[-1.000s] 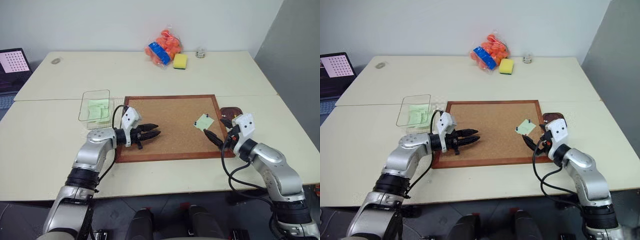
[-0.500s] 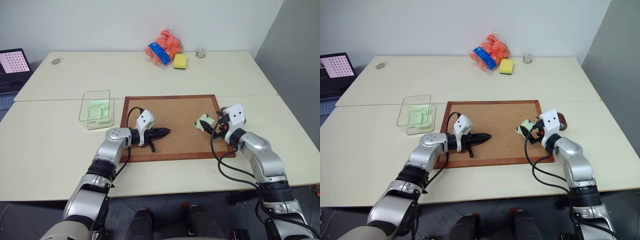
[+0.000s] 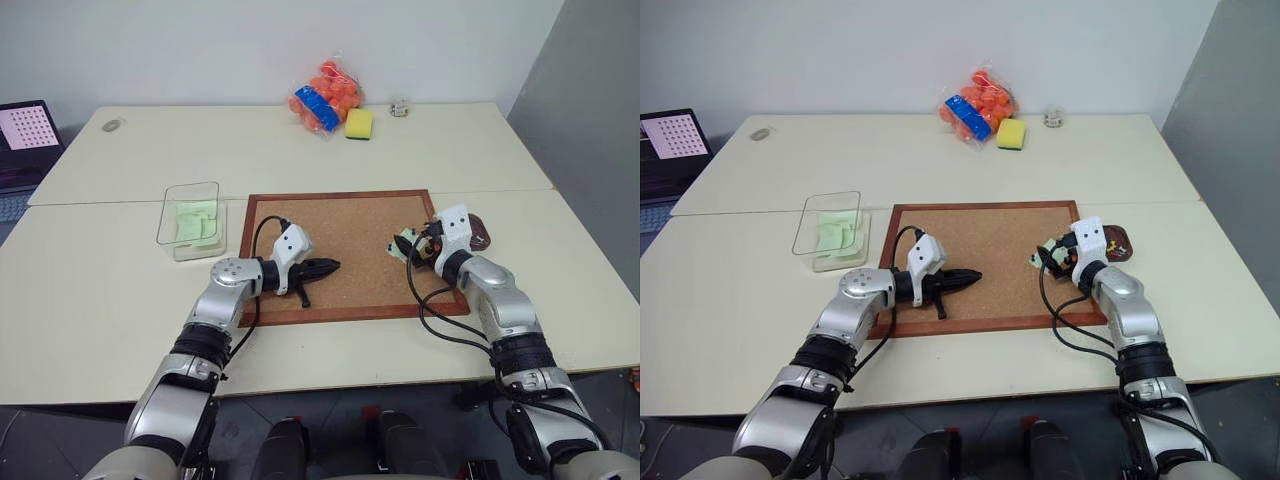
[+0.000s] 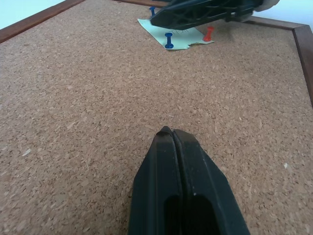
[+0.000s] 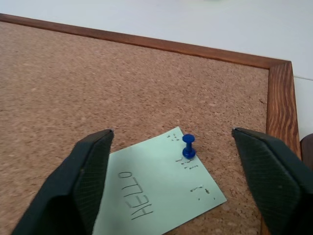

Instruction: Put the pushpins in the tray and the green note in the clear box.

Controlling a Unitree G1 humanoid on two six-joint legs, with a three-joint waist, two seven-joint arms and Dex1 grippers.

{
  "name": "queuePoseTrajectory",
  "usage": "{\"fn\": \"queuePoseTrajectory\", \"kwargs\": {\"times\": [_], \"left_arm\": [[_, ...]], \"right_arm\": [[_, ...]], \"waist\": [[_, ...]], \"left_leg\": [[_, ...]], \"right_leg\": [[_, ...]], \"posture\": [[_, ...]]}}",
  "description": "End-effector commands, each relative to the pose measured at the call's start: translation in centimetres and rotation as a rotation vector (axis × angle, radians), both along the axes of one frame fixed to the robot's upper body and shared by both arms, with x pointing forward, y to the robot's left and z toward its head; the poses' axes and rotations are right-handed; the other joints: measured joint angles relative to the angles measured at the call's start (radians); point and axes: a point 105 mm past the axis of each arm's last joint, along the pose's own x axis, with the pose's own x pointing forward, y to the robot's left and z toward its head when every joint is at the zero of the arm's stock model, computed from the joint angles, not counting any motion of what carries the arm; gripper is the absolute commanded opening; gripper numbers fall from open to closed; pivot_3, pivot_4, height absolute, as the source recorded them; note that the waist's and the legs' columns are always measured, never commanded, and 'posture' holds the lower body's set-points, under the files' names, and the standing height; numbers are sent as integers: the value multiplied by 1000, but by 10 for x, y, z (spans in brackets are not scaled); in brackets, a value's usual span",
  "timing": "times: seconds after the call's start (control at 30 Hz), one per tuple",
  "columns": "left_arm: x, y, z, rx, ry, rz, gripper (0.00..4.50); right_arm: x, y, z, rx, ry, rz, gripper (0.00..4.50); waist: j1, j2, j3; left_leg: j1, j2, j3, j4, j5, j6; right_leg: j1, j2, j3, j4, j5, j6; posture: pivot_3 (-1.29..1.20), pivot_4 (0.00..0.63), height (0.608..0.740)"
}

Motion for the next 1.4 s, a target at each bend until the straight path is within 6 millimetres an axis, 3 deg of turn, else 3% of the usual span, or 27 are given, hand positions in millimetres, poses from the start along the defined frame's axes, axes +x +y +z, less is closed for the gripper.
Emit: {"fn": "queuePoseTrajectory", "kwargs": {"times": [0.03, 0.2, 0.53, 0.7, 0.93, 1.2, 1.27, 1.4], "left_arm": [[-7, 8, -18, 44, 62, 19, 0], [-8, 11, -18, 47, 59, 29, 0], [-6, 12, -12, 52, 48, 36, 0], [-4, 11, -10, 52, 42, 37, 0], [-4, 14, -10, 54, 42, 43, 0], [-3, 15, -10, 55, 41, 49, 0], [-4, 14, -10, 55, 41, 46, 0], [-3, 14, -10, 58, 37, 43, 0]], "right_arm": [[8, 3, 16, 9, -64, 11, 3345], [11, 4, 14, 10, -62, 14, 2056], [12, 1, 13, 13, -64, 0, 152], [13, -1, 15, 22, -77, -11, 73], [5, 5, 54, 155, -248, 32, 73], [-3, -3, 62, 200, -280, -8, 73], [-4, -10, 63, 200, -287, -50, 73], [4, -59, 57, 143, -280, -339, 73]], "waist": [[-1, 0, 0], [-5, 0, 0], [-11, 0, 0], [-11, 0, 0], [-13, 1, 0], [-15, 1, 0], [-15, 1, 0], [-14, 1, 0]], "left_leg": [[0, 0, 0, 0, 0, 0], [0, 0, 0, 0, 0, 0], [0, 0, 0, 0, 0, 0], [0, 0, -1, 0, 0, 0], [0, 0, -1, 0, 0, 0], [0, 0, -1, 0, 0, 0], [0, 0, -1, 0, 0, 0], [0, 0, -1, 0, 0, 0]], "right_leg": [[0, 0, 0, 0, 0, 0], [0, 0, 0, 0, 0, 0], [0, 0, 0, 0, 0, 0], [0, 0, 0, 0, 0, 0], [0, 0, 0, 1, 0, 0], [0, 0, -1, 1, 0, 0], [0, 0, -1, 1, 0, 0], [0, 0, 0, 1, 0, 0]], "posture": [[0, 150, 740], [0, 150, 740], [0, 150, 740], [0, 150, 740], [0, 150, 740], [0, 150, 740], [0, 150, 740], [0, 150, 740]]}}
